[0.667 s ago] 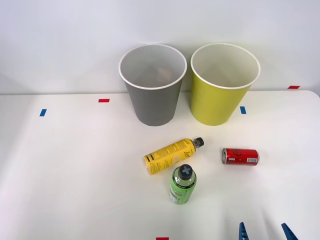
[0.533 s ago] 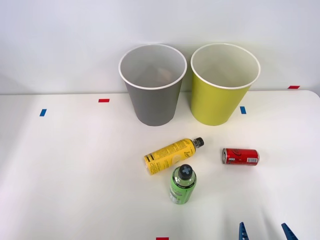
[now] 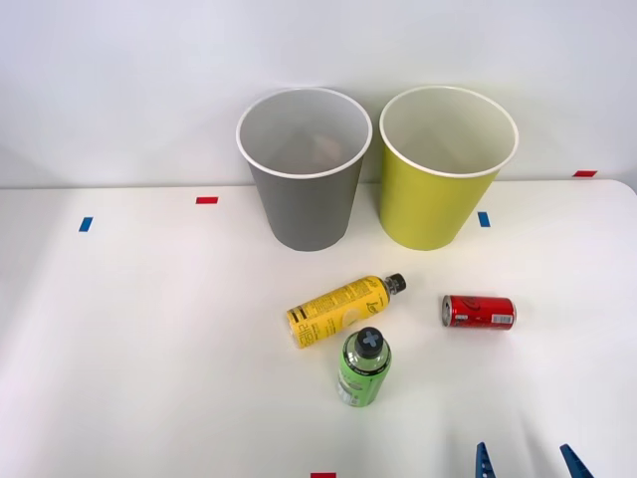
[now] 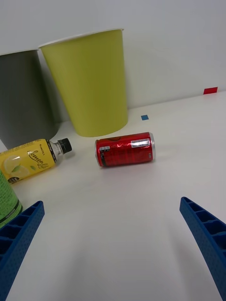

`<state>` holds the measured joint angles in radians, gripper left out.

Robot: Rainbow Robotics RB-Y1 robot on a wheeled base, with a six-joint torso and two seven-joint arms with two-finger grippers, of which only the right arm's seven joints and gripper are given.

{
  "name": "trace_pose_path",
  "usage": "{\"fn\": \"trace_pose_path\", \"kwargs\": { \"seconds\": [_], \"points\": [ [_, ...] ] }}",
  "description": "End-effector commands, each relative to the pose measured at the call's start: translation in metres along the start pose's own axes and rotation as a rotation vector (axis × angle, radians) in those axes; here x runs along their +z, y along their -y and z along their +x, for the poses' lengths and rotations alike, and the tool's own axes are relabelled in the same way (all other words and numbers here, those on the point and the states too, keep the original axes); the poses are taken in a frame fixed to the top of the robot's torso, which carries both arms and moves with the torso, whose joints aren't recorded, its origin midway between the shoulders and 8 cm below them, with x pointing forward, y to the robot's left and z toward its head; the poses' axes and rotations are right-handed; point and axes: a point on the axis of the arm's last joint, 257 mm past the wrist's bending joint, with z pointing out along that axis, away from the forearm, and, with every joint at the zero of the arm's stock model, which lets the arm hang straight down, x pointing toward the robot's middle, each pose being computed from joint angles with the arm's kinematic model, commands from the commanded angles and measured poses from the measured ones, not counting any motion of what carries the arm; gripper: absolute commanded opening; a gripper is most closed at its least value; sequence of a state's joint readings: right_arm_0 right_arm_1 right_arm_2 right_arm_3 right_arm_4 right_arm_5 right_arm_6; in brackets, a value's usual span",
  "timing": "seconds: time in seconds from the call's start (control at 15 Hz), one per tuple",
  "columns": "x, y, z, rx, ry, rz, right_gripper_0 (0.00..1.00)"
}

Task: Put cans in the gray bin, plastic bottles in the light green bin

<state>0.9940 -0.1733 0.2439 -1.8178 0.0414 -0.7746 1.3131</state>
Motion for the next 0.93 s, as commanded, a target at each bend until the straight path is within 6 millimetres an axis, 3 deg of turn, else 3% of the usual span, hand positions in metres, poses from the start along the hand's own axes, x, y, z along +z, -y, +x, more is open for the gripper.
{"fn": "trace_pose_path", "kwargs": {
  "seconds": [0.07,0.93],
  "points": [
    [0.0000,0.0000,0.0000,0.000,0.000,0.000,1.00],
    [0.0000,0.0000,0.0000,0.000,0.000,0.000,1.00]
  ]
}}
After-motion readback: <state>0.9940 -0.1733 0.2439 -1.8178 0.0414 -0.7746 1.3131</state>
